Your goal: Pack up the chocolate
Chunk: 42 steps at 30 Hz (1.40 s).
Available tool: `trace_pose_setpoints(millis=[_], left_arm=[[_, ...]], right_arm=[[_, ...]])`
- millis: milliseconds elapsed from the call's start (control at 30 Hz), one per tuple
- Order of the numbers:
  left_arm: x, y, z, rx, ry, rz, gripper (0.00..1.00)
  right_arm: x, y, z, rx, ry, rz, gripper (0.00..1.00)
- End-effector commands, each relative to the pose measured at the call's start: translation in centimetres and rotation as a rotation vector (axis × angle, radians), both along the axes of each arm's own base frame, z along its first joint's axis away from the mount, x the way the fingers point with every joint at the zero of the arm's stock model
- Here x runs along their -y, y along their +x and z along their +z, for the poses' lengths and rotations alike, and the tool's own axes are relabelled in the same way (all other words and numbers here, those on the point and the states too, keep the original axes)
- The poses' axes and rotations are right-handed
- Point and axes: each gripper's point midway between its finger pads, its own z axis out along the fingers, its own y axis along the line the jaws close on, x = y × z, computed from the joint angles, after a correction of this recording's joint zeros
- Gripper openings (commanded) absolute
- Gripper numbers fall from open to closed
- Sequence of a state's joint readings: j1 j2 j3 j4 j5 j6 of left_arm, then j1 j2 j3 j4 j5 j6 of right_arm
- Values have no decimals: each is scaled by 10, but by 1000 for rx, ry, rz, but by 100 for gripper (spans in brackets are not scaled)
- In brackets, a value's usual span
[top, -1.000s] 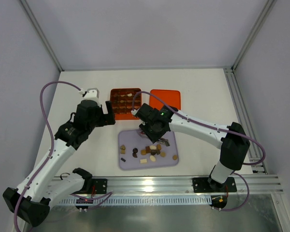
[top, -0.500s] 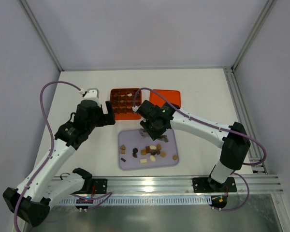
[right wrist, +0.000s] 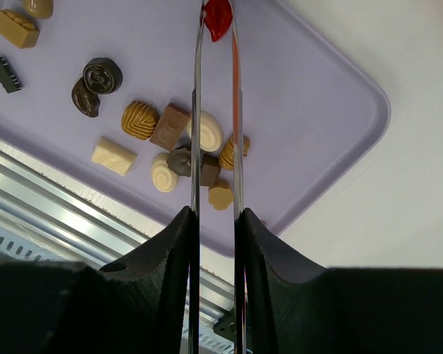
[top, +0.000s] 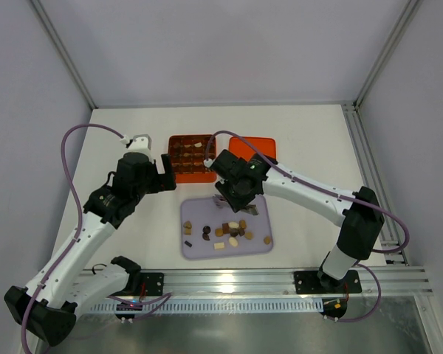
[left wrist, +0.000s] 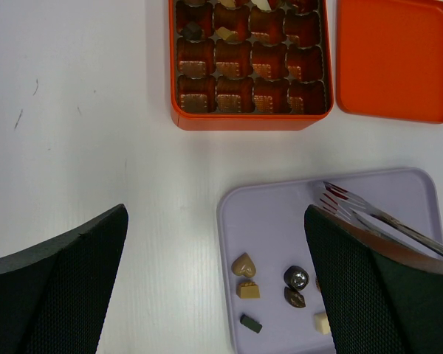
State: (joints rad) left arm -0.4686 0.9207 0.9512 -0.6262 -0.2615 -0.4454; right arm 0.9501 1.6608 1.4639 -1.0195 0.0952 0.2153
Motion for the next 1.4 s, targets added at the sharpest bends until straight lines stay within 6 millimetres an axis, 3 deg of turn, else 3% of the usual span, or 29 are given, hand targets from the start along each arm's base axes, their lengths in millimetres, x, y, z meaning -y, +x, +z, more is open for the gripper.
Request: trace_pose_setpoints(millis=[0, 367, 733, 1000, 1167, 1367], left_arm=[[-2, 3, 7, 34, -19, 14, 100], [-2, 2, 9, 38, -22, 15, 100], [-2, 2, 9, 39, -24, 14, 100], [-2, 2, 10, 42, -24, 15, 100], [-2, 2, 9, 41, -24, 15, 100], [-2, 2, 9, 39, -22, 13, 100]], right_arm=[[-7, 7, 36, 56, 94, -10, 34], [-19, 28, 69, 109, 156, -14, 34], [-56, 101, 99, 222, 261, -78, 34], [-77, 157, 81, 257, 273, -132, 34], [-81, 173, 61, 257, 249, -156, 34], [-83, 179, 50, 258, 238, -169, 34]])
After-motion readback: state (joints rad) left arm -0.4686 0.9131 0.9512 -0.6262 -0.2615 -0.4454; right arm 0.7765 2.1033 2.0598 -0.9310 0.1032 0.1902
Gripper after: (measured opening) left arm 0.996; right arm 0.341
